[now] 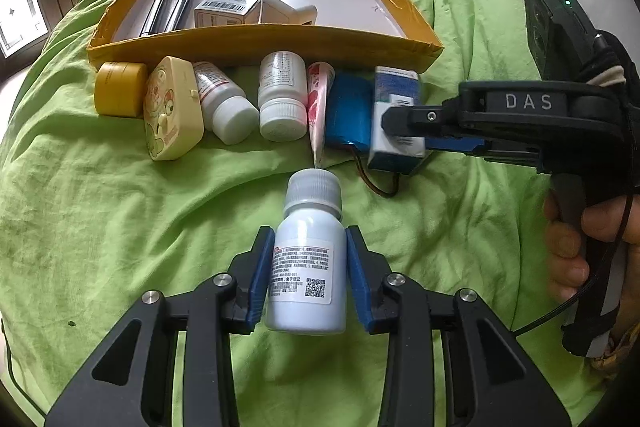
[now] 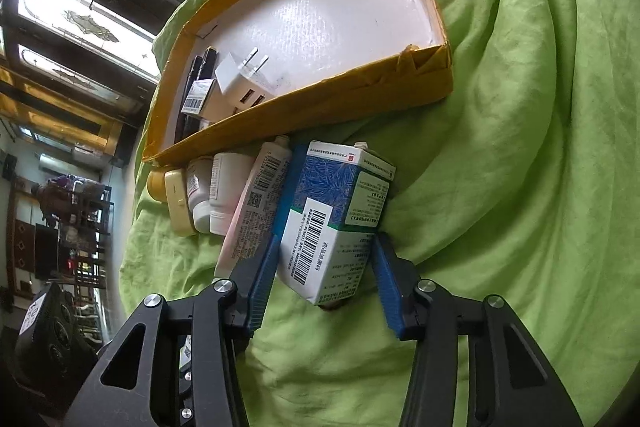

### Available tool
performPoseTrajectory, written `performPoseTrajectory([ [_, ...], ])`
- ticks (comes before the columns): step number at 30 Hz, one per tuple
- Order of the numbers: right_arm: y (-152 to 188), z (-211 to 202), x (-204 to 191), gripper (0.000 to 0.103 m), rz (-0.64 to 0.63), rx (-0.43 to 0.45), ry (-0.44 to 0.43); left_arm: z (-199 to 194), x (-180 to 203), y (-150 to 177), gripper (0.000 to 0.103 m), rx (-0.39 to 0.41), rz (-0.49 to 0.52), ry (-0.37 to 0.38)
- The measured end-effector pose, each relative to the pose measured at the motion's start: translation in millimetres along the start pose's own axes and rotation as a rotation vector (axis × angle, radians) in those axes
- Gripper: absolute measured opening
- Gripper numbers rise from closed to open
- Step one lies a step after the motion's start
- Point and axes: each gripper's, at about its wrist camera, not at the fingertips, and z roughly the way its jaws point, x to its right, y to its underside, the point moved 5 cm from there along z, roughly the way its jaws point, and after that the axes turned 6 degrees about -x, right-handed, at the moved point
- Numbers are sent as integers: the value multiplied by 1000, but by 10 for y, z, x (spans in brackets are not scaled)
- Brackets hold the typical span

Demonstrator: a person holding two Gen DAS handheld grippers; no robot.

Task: Organize rigid objects
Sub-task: 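Lift the bottle with the left tool while the right tool lifts the box toward the tray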

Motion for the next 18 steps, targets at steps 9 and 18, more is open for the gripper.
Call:
performPoseTrajectory([
  [9,51,-139,-36,16,-31,28,-19,-84,-69,12,34,30,-41,-1],
  [18,-109,82,-9,47,44,-5,-16,-134,-104,4,34,44,-77,17],
])
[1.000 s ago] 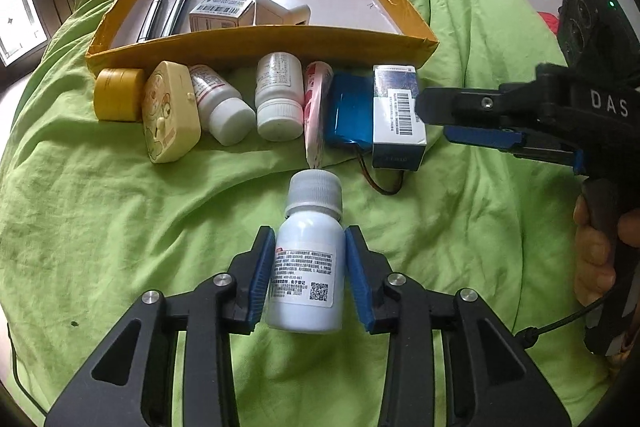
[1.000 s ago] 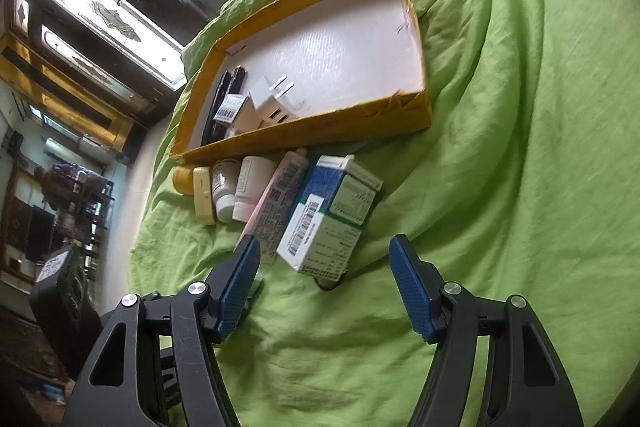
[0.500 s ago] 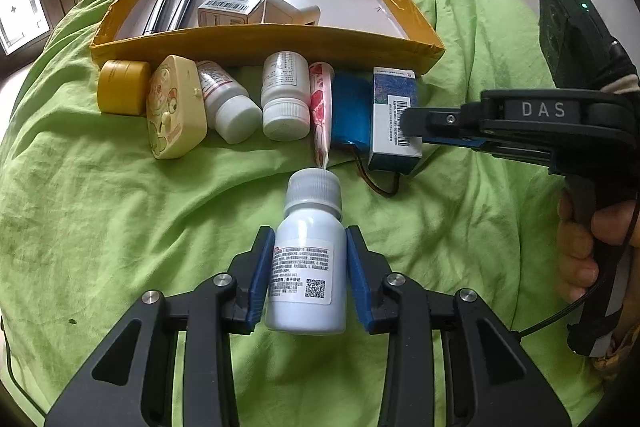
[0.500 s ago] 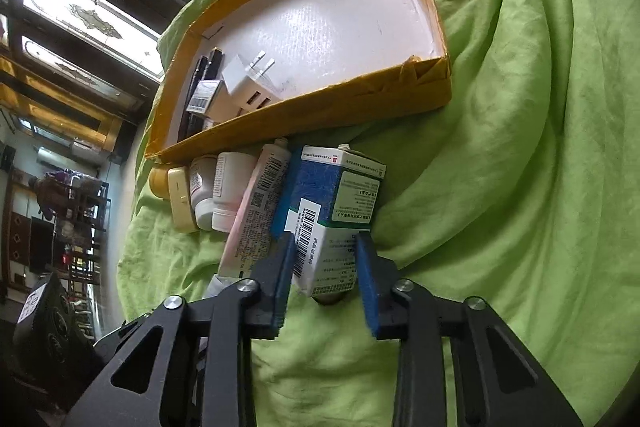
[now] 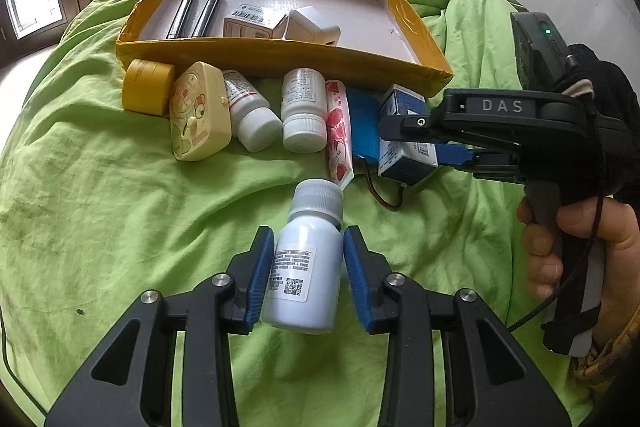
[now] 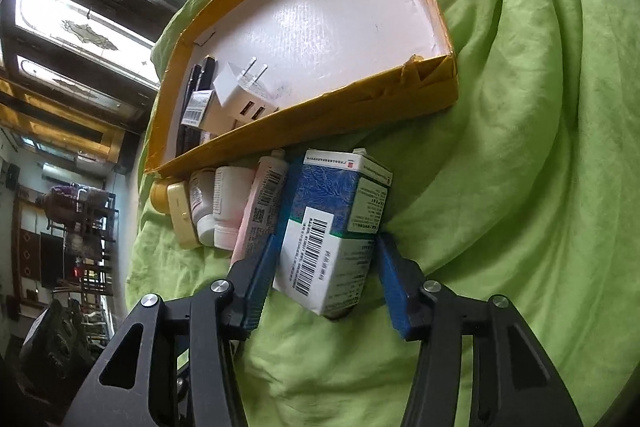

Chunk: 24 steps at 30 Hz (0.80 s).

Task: Organize rigid objects
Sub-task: 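Lift the bottle with the left tool while the right tool lifts the box toward the tray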

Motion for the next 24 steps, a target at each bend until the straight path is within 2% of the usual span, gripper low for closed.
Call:
performPoseTrajectory([
  [4,3,29,53,45,-4,-7,12,1,-1,13,34,-5,-1,-2],
  [10,109,-150,83,44,-27,27,14,-4,-20,55,34,-20,-26,11],
  [15,202,-184,136,44,-17,8,6,19,-18,68,34,-29,-26,10],
  [24,272,-150,56,44,-70,15,66,127,6,79,33,-69,-14,-5],
])
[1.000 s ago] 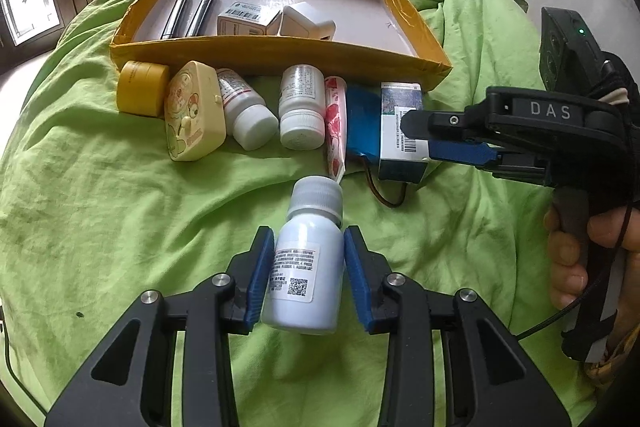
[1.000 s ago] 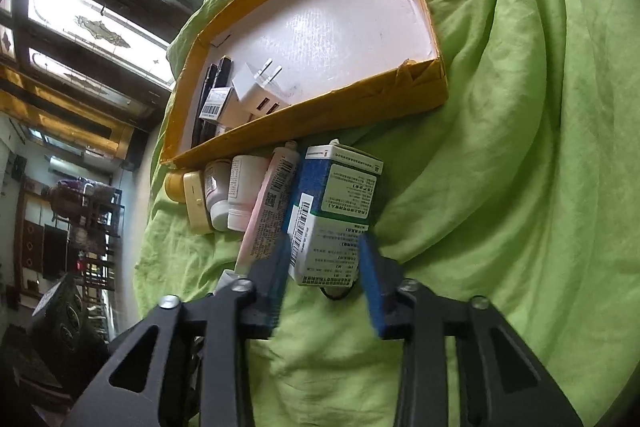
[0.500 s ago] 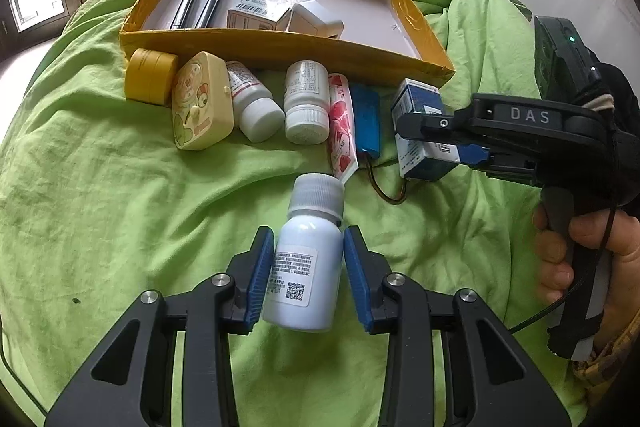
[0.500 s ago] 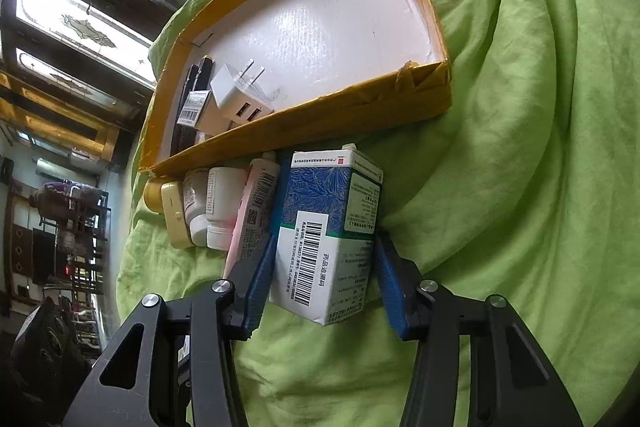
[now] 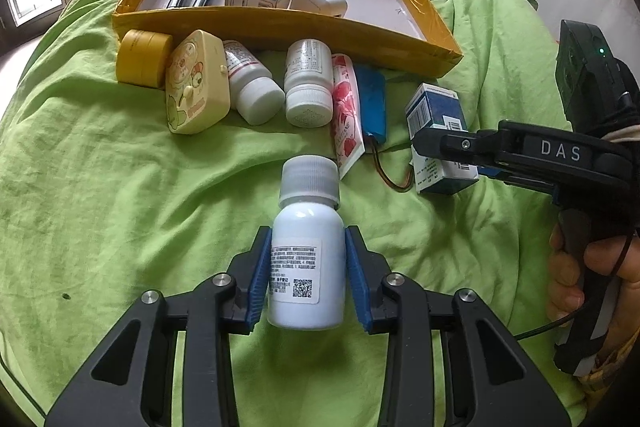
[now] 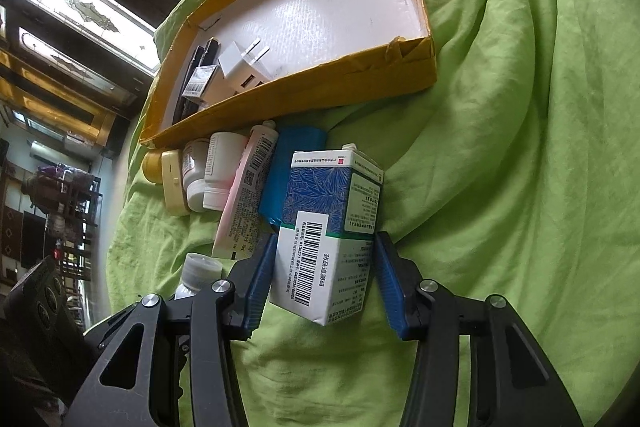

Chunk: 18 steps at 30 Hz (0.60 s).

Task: Organize rigid objects
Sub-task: 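Lift the bottle with the left tool while the right tool lifts the box toward the tray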

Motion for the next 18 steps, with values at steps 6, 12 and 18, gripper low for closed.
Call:
performPoseTrajectory([
  [6,28,6,36,44,15,-2,-4,33,-12,-8,33,-15,-9,-2],
  [12,39,-23,39,44,15,6,-4,58,-19,-28,33,-11,-27,-9],
  [18,32,-59,55,44,21,22,4,10,-24,-12,33,1,-25,16],
])
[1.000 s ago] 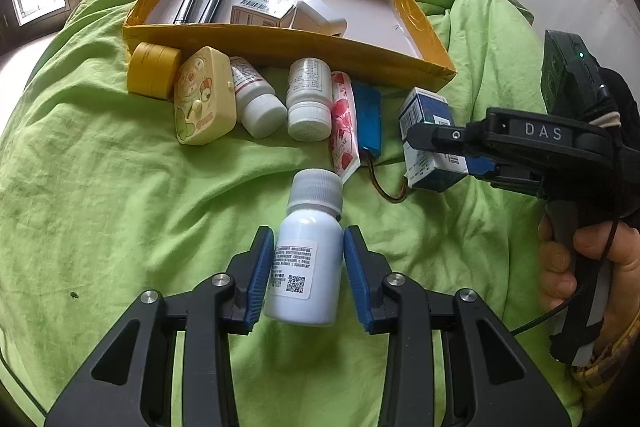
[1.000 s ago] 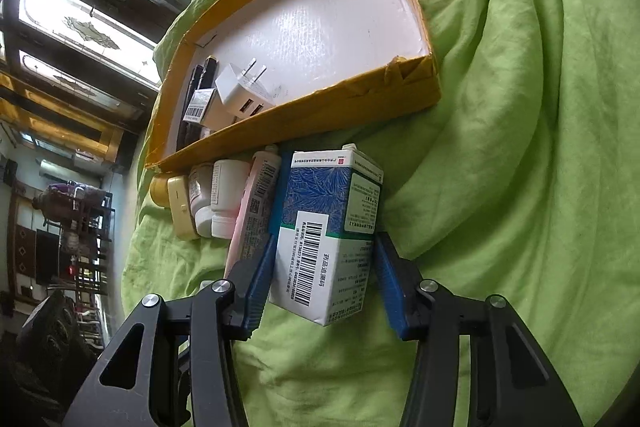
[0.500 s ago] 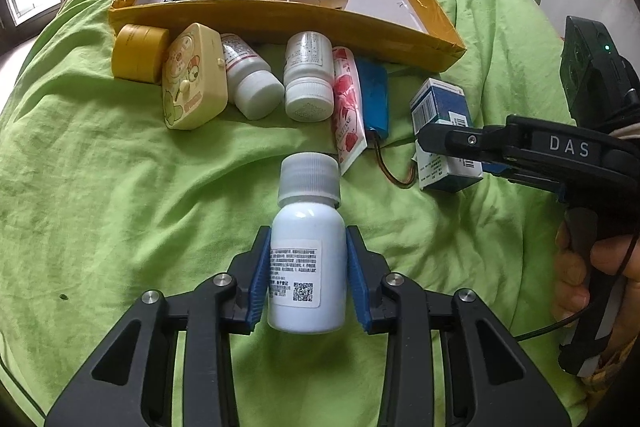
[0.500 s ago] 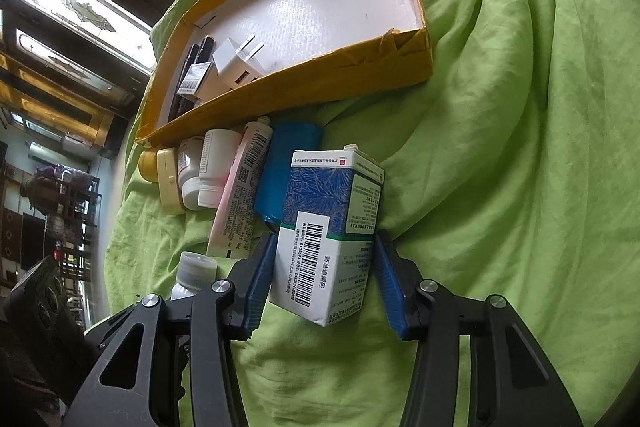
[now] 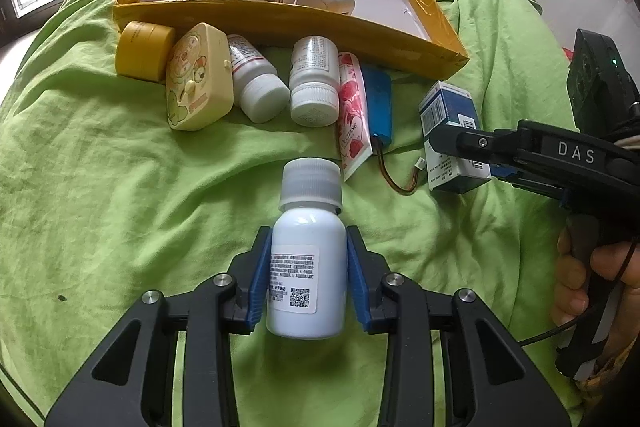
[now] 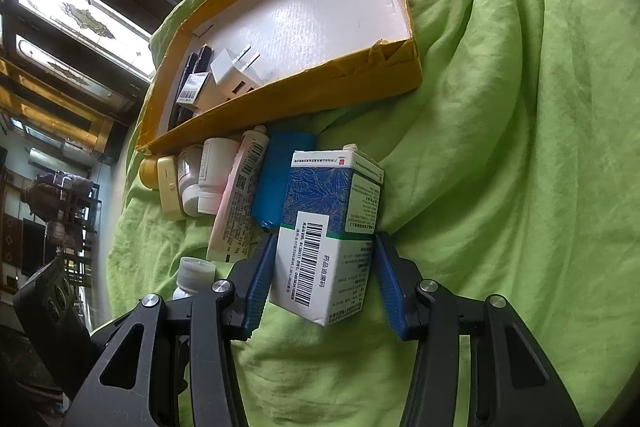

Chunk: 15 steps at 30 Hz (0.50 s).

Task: Organize rigid objects
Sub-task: 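Lift the bottle with the left tool while the right tool lifts the box toward the tray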

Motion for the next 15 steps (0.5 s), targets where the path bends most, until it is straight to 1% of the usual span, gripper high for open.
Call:
performPoseTrajectory([
  [4,-20,-44,7,44,-3,19,12,4,-9,1,33,-3,3,-1],
  [15,-19,-37,-9,44,-5,11,-7,12,22,-47,32,21,10,-6],
])
